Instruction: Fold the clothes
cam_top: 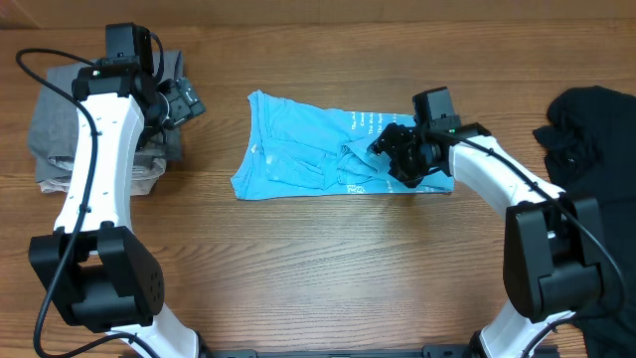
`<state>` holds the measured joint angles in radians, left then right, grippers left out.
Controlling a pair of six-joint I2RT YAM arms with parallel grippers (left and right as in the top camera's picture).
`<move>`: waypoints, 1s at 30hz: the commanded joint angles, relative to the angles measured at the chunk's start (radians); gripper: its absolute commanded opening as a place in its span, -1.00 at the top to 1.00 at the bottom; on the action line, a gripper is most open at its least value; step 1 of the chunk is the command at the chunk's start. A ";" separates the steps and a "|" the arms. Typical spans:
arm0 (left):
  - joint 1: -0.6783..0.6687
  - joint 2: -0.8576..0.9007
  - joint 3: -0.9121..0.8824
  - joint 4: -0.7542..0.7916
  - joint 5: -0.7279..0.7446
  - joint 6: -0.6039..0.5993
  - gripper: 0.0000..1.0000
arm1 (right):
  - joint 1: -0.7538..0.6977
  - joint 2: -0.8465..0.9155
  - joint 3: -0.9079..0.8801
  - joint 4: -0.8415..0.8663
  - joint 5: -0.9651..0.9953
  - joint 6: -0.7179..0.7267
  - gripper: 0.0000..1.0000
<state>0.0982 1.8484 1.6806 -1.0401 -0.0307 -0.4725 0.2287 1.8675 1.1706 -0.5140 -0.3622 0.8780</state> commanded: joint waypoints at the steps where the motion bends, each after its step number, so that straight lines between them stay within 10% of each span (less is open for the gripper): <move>1: -0.005 -0.025 0.023 0.001 -0.002 -0.011 -1.00 | -0.002 -0.006 -0.009 0.013 0.007 0.040 -0.49; 16: -0.005 -0.025 0.023 0.001 -0.003 -0.011 -1.00 | 0.029 -0.006 -0.019 0.086 0.061 0.048 -0.24; 30: -0.005 -0.025 0.023 0.001 -0.002 -0.011 -1.00 | 0.029 -0.006 -0.019 0.030 0.066 0.062 0.56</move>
<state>0.0982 1.8484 1.6806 -1.0401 -0.0303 -0.4725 0.2512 1.8675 1.1595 -0.4877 -0.3046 0.9428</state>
